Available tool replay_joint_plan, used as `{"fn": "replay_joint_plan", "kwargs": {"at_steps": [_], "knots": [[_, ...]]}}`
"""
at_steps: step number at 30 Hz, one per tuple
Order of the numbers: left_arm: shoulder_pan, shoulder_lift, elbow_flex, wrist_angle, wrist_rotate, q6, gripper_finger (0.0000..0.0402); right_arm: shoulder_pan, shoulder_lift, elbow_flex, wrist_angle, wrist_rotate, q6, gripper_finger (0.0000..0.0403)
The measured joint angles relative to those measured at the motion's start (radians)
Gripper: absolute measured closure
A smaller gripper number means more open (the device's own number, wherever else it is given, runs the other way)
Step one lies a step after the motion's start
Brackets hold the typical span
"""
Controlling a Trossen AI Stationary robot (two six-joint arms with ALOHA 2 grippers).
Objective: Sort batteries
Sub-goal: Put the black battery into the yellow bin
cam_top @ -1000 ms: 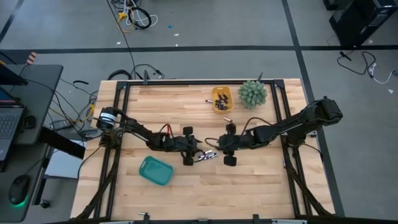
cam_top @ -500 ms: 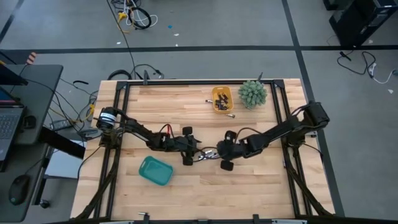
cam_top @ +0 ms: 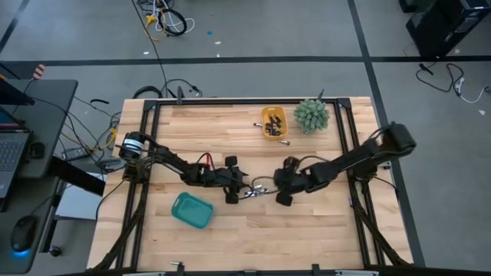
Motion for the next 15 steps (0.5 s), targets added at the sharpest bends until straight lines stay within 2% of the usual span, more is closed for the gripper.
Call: {"fn": "replay_joint_plan", "kwargs": {"at_steps": [3,7,10,15], "knots": [[0.0,0.0,0.0,0.001,0.0,0.0,0.0224,-0.009,-0.106,-0.004,-0.219,0.012,0.143,0.0277],[0.0,0.0,0.0,0.005,0.0,0.001,0.0224,-0.038,-0.212,-0.002,-0.421,0.009,0.371,0.0277],[0.0,0.0,0.0,0.01,0.0,0.001,0.0224,-0.049,-0.242,-0.003,-0.478,0.004,0.356,0.0277],[0.0,0.0,0.0,0.027,0.0,0.005,0.0224,-0.12,-0.218,-0.009,-0.467,0.104,0.247,0.0277]]}}
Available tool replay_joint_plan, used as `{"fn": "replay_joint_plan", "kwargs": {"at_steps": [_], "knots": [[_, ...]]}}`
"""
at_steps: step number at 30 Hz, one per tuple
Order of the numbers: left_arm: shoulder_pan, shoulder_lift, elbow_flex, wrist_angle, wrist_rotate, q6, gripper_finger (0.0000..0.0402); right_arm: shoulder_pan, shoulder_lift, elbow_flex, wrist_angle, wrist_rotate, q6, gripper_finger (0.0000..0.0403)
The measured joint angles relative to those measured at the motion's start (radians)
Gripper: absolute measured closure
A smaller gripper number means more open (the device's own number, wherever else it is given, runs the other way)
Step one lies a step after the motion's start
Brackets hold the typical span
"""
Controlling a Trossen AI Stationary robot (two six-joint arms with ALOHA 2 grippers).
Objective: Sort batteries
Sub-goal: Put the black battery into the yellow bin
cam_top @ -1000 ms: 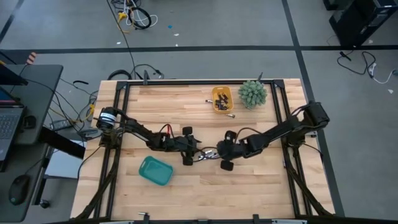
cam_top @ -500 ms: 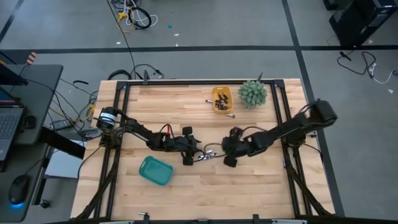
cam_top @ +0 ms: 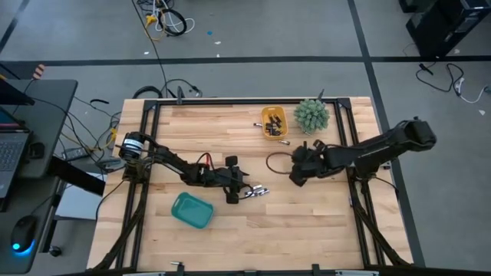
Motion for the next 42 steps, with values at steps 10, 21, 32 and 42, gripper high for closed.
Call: {"fn": "replay_joint_plan", "kwargs": {"at_steps": [10,21,32,42], "knots": [[0.0,0.0,0.0,-0.005,0.0,0.001,0.0224,-0.213,0.163,-0.146,0.146,0.02,0.033,0.0278],[0.0,0.0,0.0,-0.006,0.0,0.002,0.0224,-0.184,0.082,-0.157,0.318,-0.174,-0.121,0.0315],[0.0,0.0,0.0,-0.002,0.0,0.003,0.0224,-0.273,-0.127,-0.156,0.106,0.029,0.079,0.0369],[0.0,0.0,0.0,-0.001,0.0,0.003,0.0224,-0.459,-0.007,-0.156,0.117,0.038,0.026,0.0399]]}}
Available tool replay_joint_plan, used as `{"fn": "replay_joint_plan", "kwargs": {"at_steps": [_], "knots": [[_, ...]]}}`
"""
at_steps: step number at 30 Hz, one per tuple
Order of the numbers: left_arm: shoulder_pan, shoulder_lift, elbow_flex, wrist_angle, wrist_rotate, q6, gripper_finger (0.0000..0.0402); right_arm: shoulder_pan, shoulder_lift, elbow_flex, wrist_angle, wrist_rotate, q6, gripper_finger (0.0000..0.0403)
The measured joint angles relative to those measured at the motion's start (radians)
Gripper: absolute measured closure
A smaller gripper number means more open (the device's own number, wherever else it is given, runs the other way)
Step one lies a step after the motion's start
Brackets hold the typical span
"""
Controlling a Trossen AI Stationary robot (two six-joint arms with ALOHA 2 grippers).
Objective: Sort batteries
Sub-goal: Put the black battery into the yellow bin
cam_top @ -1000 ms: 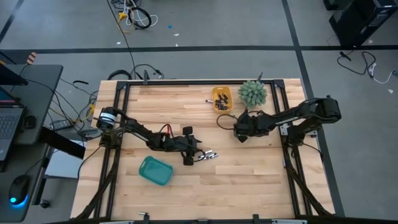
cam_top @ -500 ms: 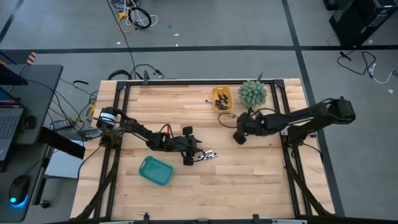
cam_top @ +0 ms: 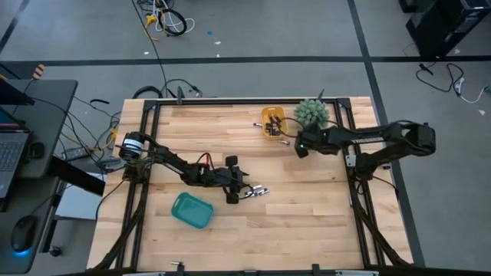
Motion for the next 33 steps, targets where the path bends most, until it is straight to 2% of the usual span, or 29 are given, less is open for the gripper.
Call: {"fn": "replay_joint_plan", "kwargs": {"at_steps": [11,13,20,28,33], "knots": [[0.003,0.0,0.0,-0.001,0.0,0.024,0.0224,-0.031,0.204,0.004,0.142,0.026,-0.051,0.0402],[0.003,0.0,0.0,-0.001,0.0,0.027,0.0224,-0.033,0.233,0.005,0.181,-0.011,-0.063,0.0402],[0.003,0.0,0.0,-0.002,0.0,0.026,0.0224,0.011,0.186,0.004,0.178,-0.046,-0.031,0.0402],[0.004,0.0,0.0,0.002,0.0,0.026,0.0224,-0.045,0.152,0.004,0.186,0.088,-0.031,0.0403],[0.004,0.0,0.0,0.001,0.0,0.026,0.0224,-0.107,0.152,0.004,0.271,0.091,-0.081,0.0403]]}}
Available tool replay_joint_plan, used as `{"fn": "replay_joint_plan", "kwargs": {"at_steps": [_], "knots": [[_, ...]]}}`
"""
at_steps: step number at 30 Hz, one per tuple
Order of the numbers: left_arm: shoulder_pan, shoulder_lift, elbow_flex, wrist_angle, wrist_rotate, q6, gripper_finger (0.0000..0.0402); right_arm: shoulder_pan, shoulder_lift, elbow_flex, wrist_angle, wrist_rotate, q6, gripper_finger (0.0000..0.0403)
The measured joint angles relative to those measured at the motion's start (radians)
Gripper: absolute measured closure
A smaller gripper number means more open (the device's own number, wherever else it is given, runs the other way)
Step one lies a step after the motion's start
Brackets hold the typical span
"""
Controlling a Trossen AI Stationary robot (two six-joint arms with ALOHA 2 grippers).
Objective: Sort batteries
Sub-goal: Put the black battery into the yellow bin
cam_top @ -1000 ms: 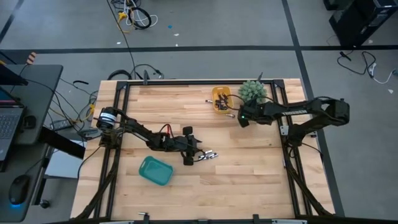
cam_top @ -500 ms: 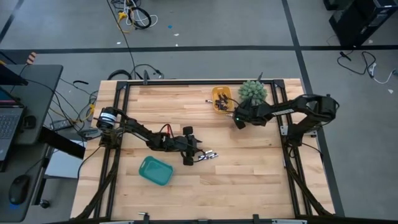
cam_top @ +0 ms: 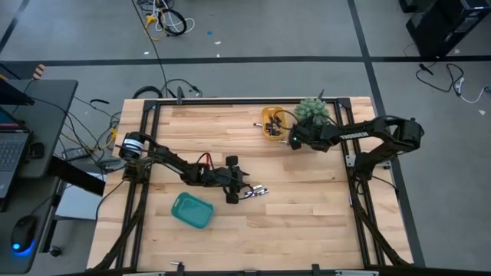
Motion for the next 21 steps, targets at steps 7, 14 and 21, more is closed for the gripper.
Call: {"fn": "replay_joint_plan", "kwargs": {"at_steps": [7,14,21], "knots": [[0.0,0.0,0.0,0.021,0.0,0.002,0.0224,-0.049,0.068,0.0,0.039,-0.054,-0.02,0.0403],[0.0,-0.011,0.0,0.062,-0.002,0.024,0.0224,-0.012,0.136,0.002,0.069,-0.041,-0.016,0.0403],[0.0,-0.038,0.001,0.059,-0.004,0.039,0.0224,0.062,0.044,0.0,0.059,-0.131,0.013,0.0403]]}}
